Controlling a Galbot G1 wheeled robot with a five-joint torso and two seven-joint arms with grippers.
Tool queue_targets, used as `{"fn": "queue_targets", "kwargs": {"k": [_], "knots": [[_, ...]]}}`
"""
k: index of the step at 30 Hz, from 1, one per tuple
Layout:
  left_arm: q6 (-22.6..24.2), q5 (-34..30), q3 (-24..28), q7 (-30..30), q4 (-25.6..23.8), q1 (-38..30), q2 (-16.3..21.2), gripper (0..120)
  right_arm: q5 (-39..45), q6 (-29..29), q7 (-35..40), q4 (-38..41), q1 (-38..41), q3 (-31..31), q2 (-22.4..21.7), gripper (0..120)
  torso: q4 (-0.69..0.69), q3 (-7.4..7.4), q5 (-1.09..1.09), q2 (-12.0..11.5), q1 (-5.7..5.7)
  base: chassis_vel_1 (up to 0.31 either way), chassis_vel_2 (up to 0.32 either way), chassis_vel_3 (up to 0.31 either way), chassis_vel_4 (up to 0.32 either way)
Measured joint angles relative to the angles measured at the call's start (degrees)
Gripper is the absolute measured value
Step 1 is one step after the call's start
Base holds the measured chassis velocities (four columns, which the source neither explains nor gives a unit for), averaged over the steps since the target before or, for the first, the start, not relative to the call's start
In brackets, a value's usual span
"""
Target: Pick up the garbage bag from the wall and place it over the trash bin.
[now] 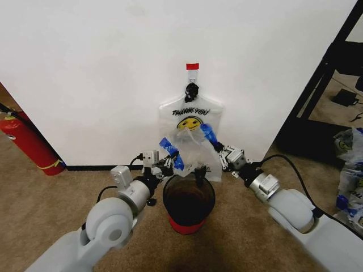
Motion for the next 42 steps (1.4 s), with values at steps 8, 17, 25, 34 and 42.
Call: {"fn": "queue_targets", "kwargs": {"k": [8,17,25,34,42], "knots": [[0.06,-0.26,-1.71,-0.54,-5.41,-1.00,2.36,0,4.42,-2.71,2.63,6.42,-0.03,2.66,-0.98,0,0.01,0.00,0.00,0.00,0.00,0.000,0.000,0.000,0.000],[0.37,-0.23,-1.92,-0.95,-5.00,1.68,2.08,0,6.93,-4.54,3.89,7.65,-0.07,1.66,-0.45,0,0.00,0.01,0.00,0.00,0.00,0.000,0.000,0.000,0.000],[0.97,-0.42,-2.80,-2.03,-5.45,4.25,1.49,0,8.70,-5.58,4.69,6.40,0.06,0.33,1.89,0,0.01,0.00,0.01,-0.01,0.01,0.000,0.000,0.000,0.000],[-0.01,2.38,-2.22,-1.23,-2.27,7.48,-0.75,0,7.42,-4.74,5.02,2.83,-1.35,-3.48,7.29,0,0.01,0.01,0.00,-0.01,0.01,0.000,0.000,0.000,0.000],[-0.64,2.61,-2.63,-1.41,-1.18,10.00,-1.17,0,6.07,-5.02,7.82,-1.58,-3.02,-7.86,16.55,0,0.00,0.00,0.01,-0.01,0.01,0.000,0.000,0.000,0.000]]}}
